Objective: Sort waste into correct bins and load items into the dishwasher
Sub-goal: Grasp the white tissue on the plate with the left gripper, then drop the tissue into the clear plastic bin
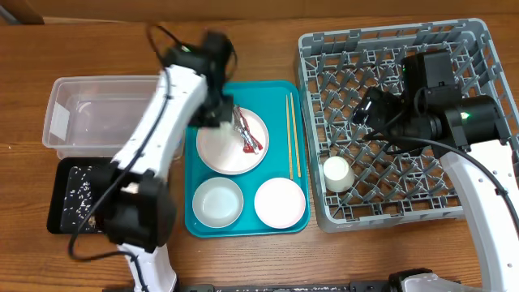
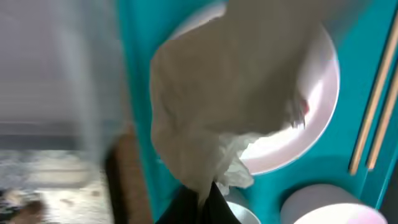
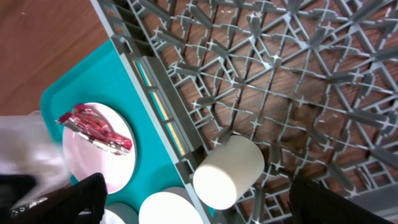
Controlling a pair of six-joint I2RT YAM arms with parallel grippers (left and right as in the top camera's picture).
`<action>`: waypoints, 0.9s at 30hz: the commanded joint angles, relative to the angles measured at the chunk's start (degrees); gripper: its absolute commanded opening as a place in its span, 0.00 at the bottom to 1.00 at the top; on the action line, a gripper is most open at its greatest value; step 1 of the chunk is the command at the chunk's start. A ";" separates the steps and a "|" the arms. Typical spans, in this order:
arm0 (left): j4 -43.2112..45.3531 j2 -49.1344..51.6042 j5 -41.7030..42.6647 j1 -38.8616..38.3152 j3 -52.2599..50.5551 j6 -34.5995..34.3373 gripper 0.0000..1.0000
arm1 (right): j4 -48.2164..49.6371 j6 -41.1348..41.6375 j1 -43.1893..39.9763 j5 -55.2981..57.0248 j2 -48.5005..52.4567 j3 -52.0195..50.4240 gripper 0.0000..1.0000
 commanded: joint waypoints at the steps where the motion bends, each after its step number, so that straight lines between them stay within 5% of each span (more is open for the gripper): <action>1: -1.14 -4.68 -12.07 4.87 6.56 -0.79 0.04 | 0.33 -0.17 -0.15 -0.31 -0.39 1.16 0.96; 7: 0.68 -3.54 -14.58 12.48 3.56 -1.07 0.04 | 0.02 -0.17 -0.15 -0.33 -0.39 1.16 0.96; 8: 1.20 -3.30 -14.58 13.94 2.95 -1.46 0.14 | 0.04 -0.17 -0.15 -0.33 -0.39 1.16 0.96; 11: 1.53 -2.62 -12.87 17.33 2.80 -3.19 0.70 | -0.07 -0.17 -0.15 -0.31 -0.39 1.16 0.96; 18: 2.60 -2.71 9.79 13.92 5.46 1.38 0.75 | -0.57 -0.20 -0.15 -0.31 -0.39 1.16 0.99; 27: 13.07 2.71 5.09 -4.11 0.72 2.03 0.80 | -0.92 -0.17 -0.15 -0.31 -0.33 1.16 0.99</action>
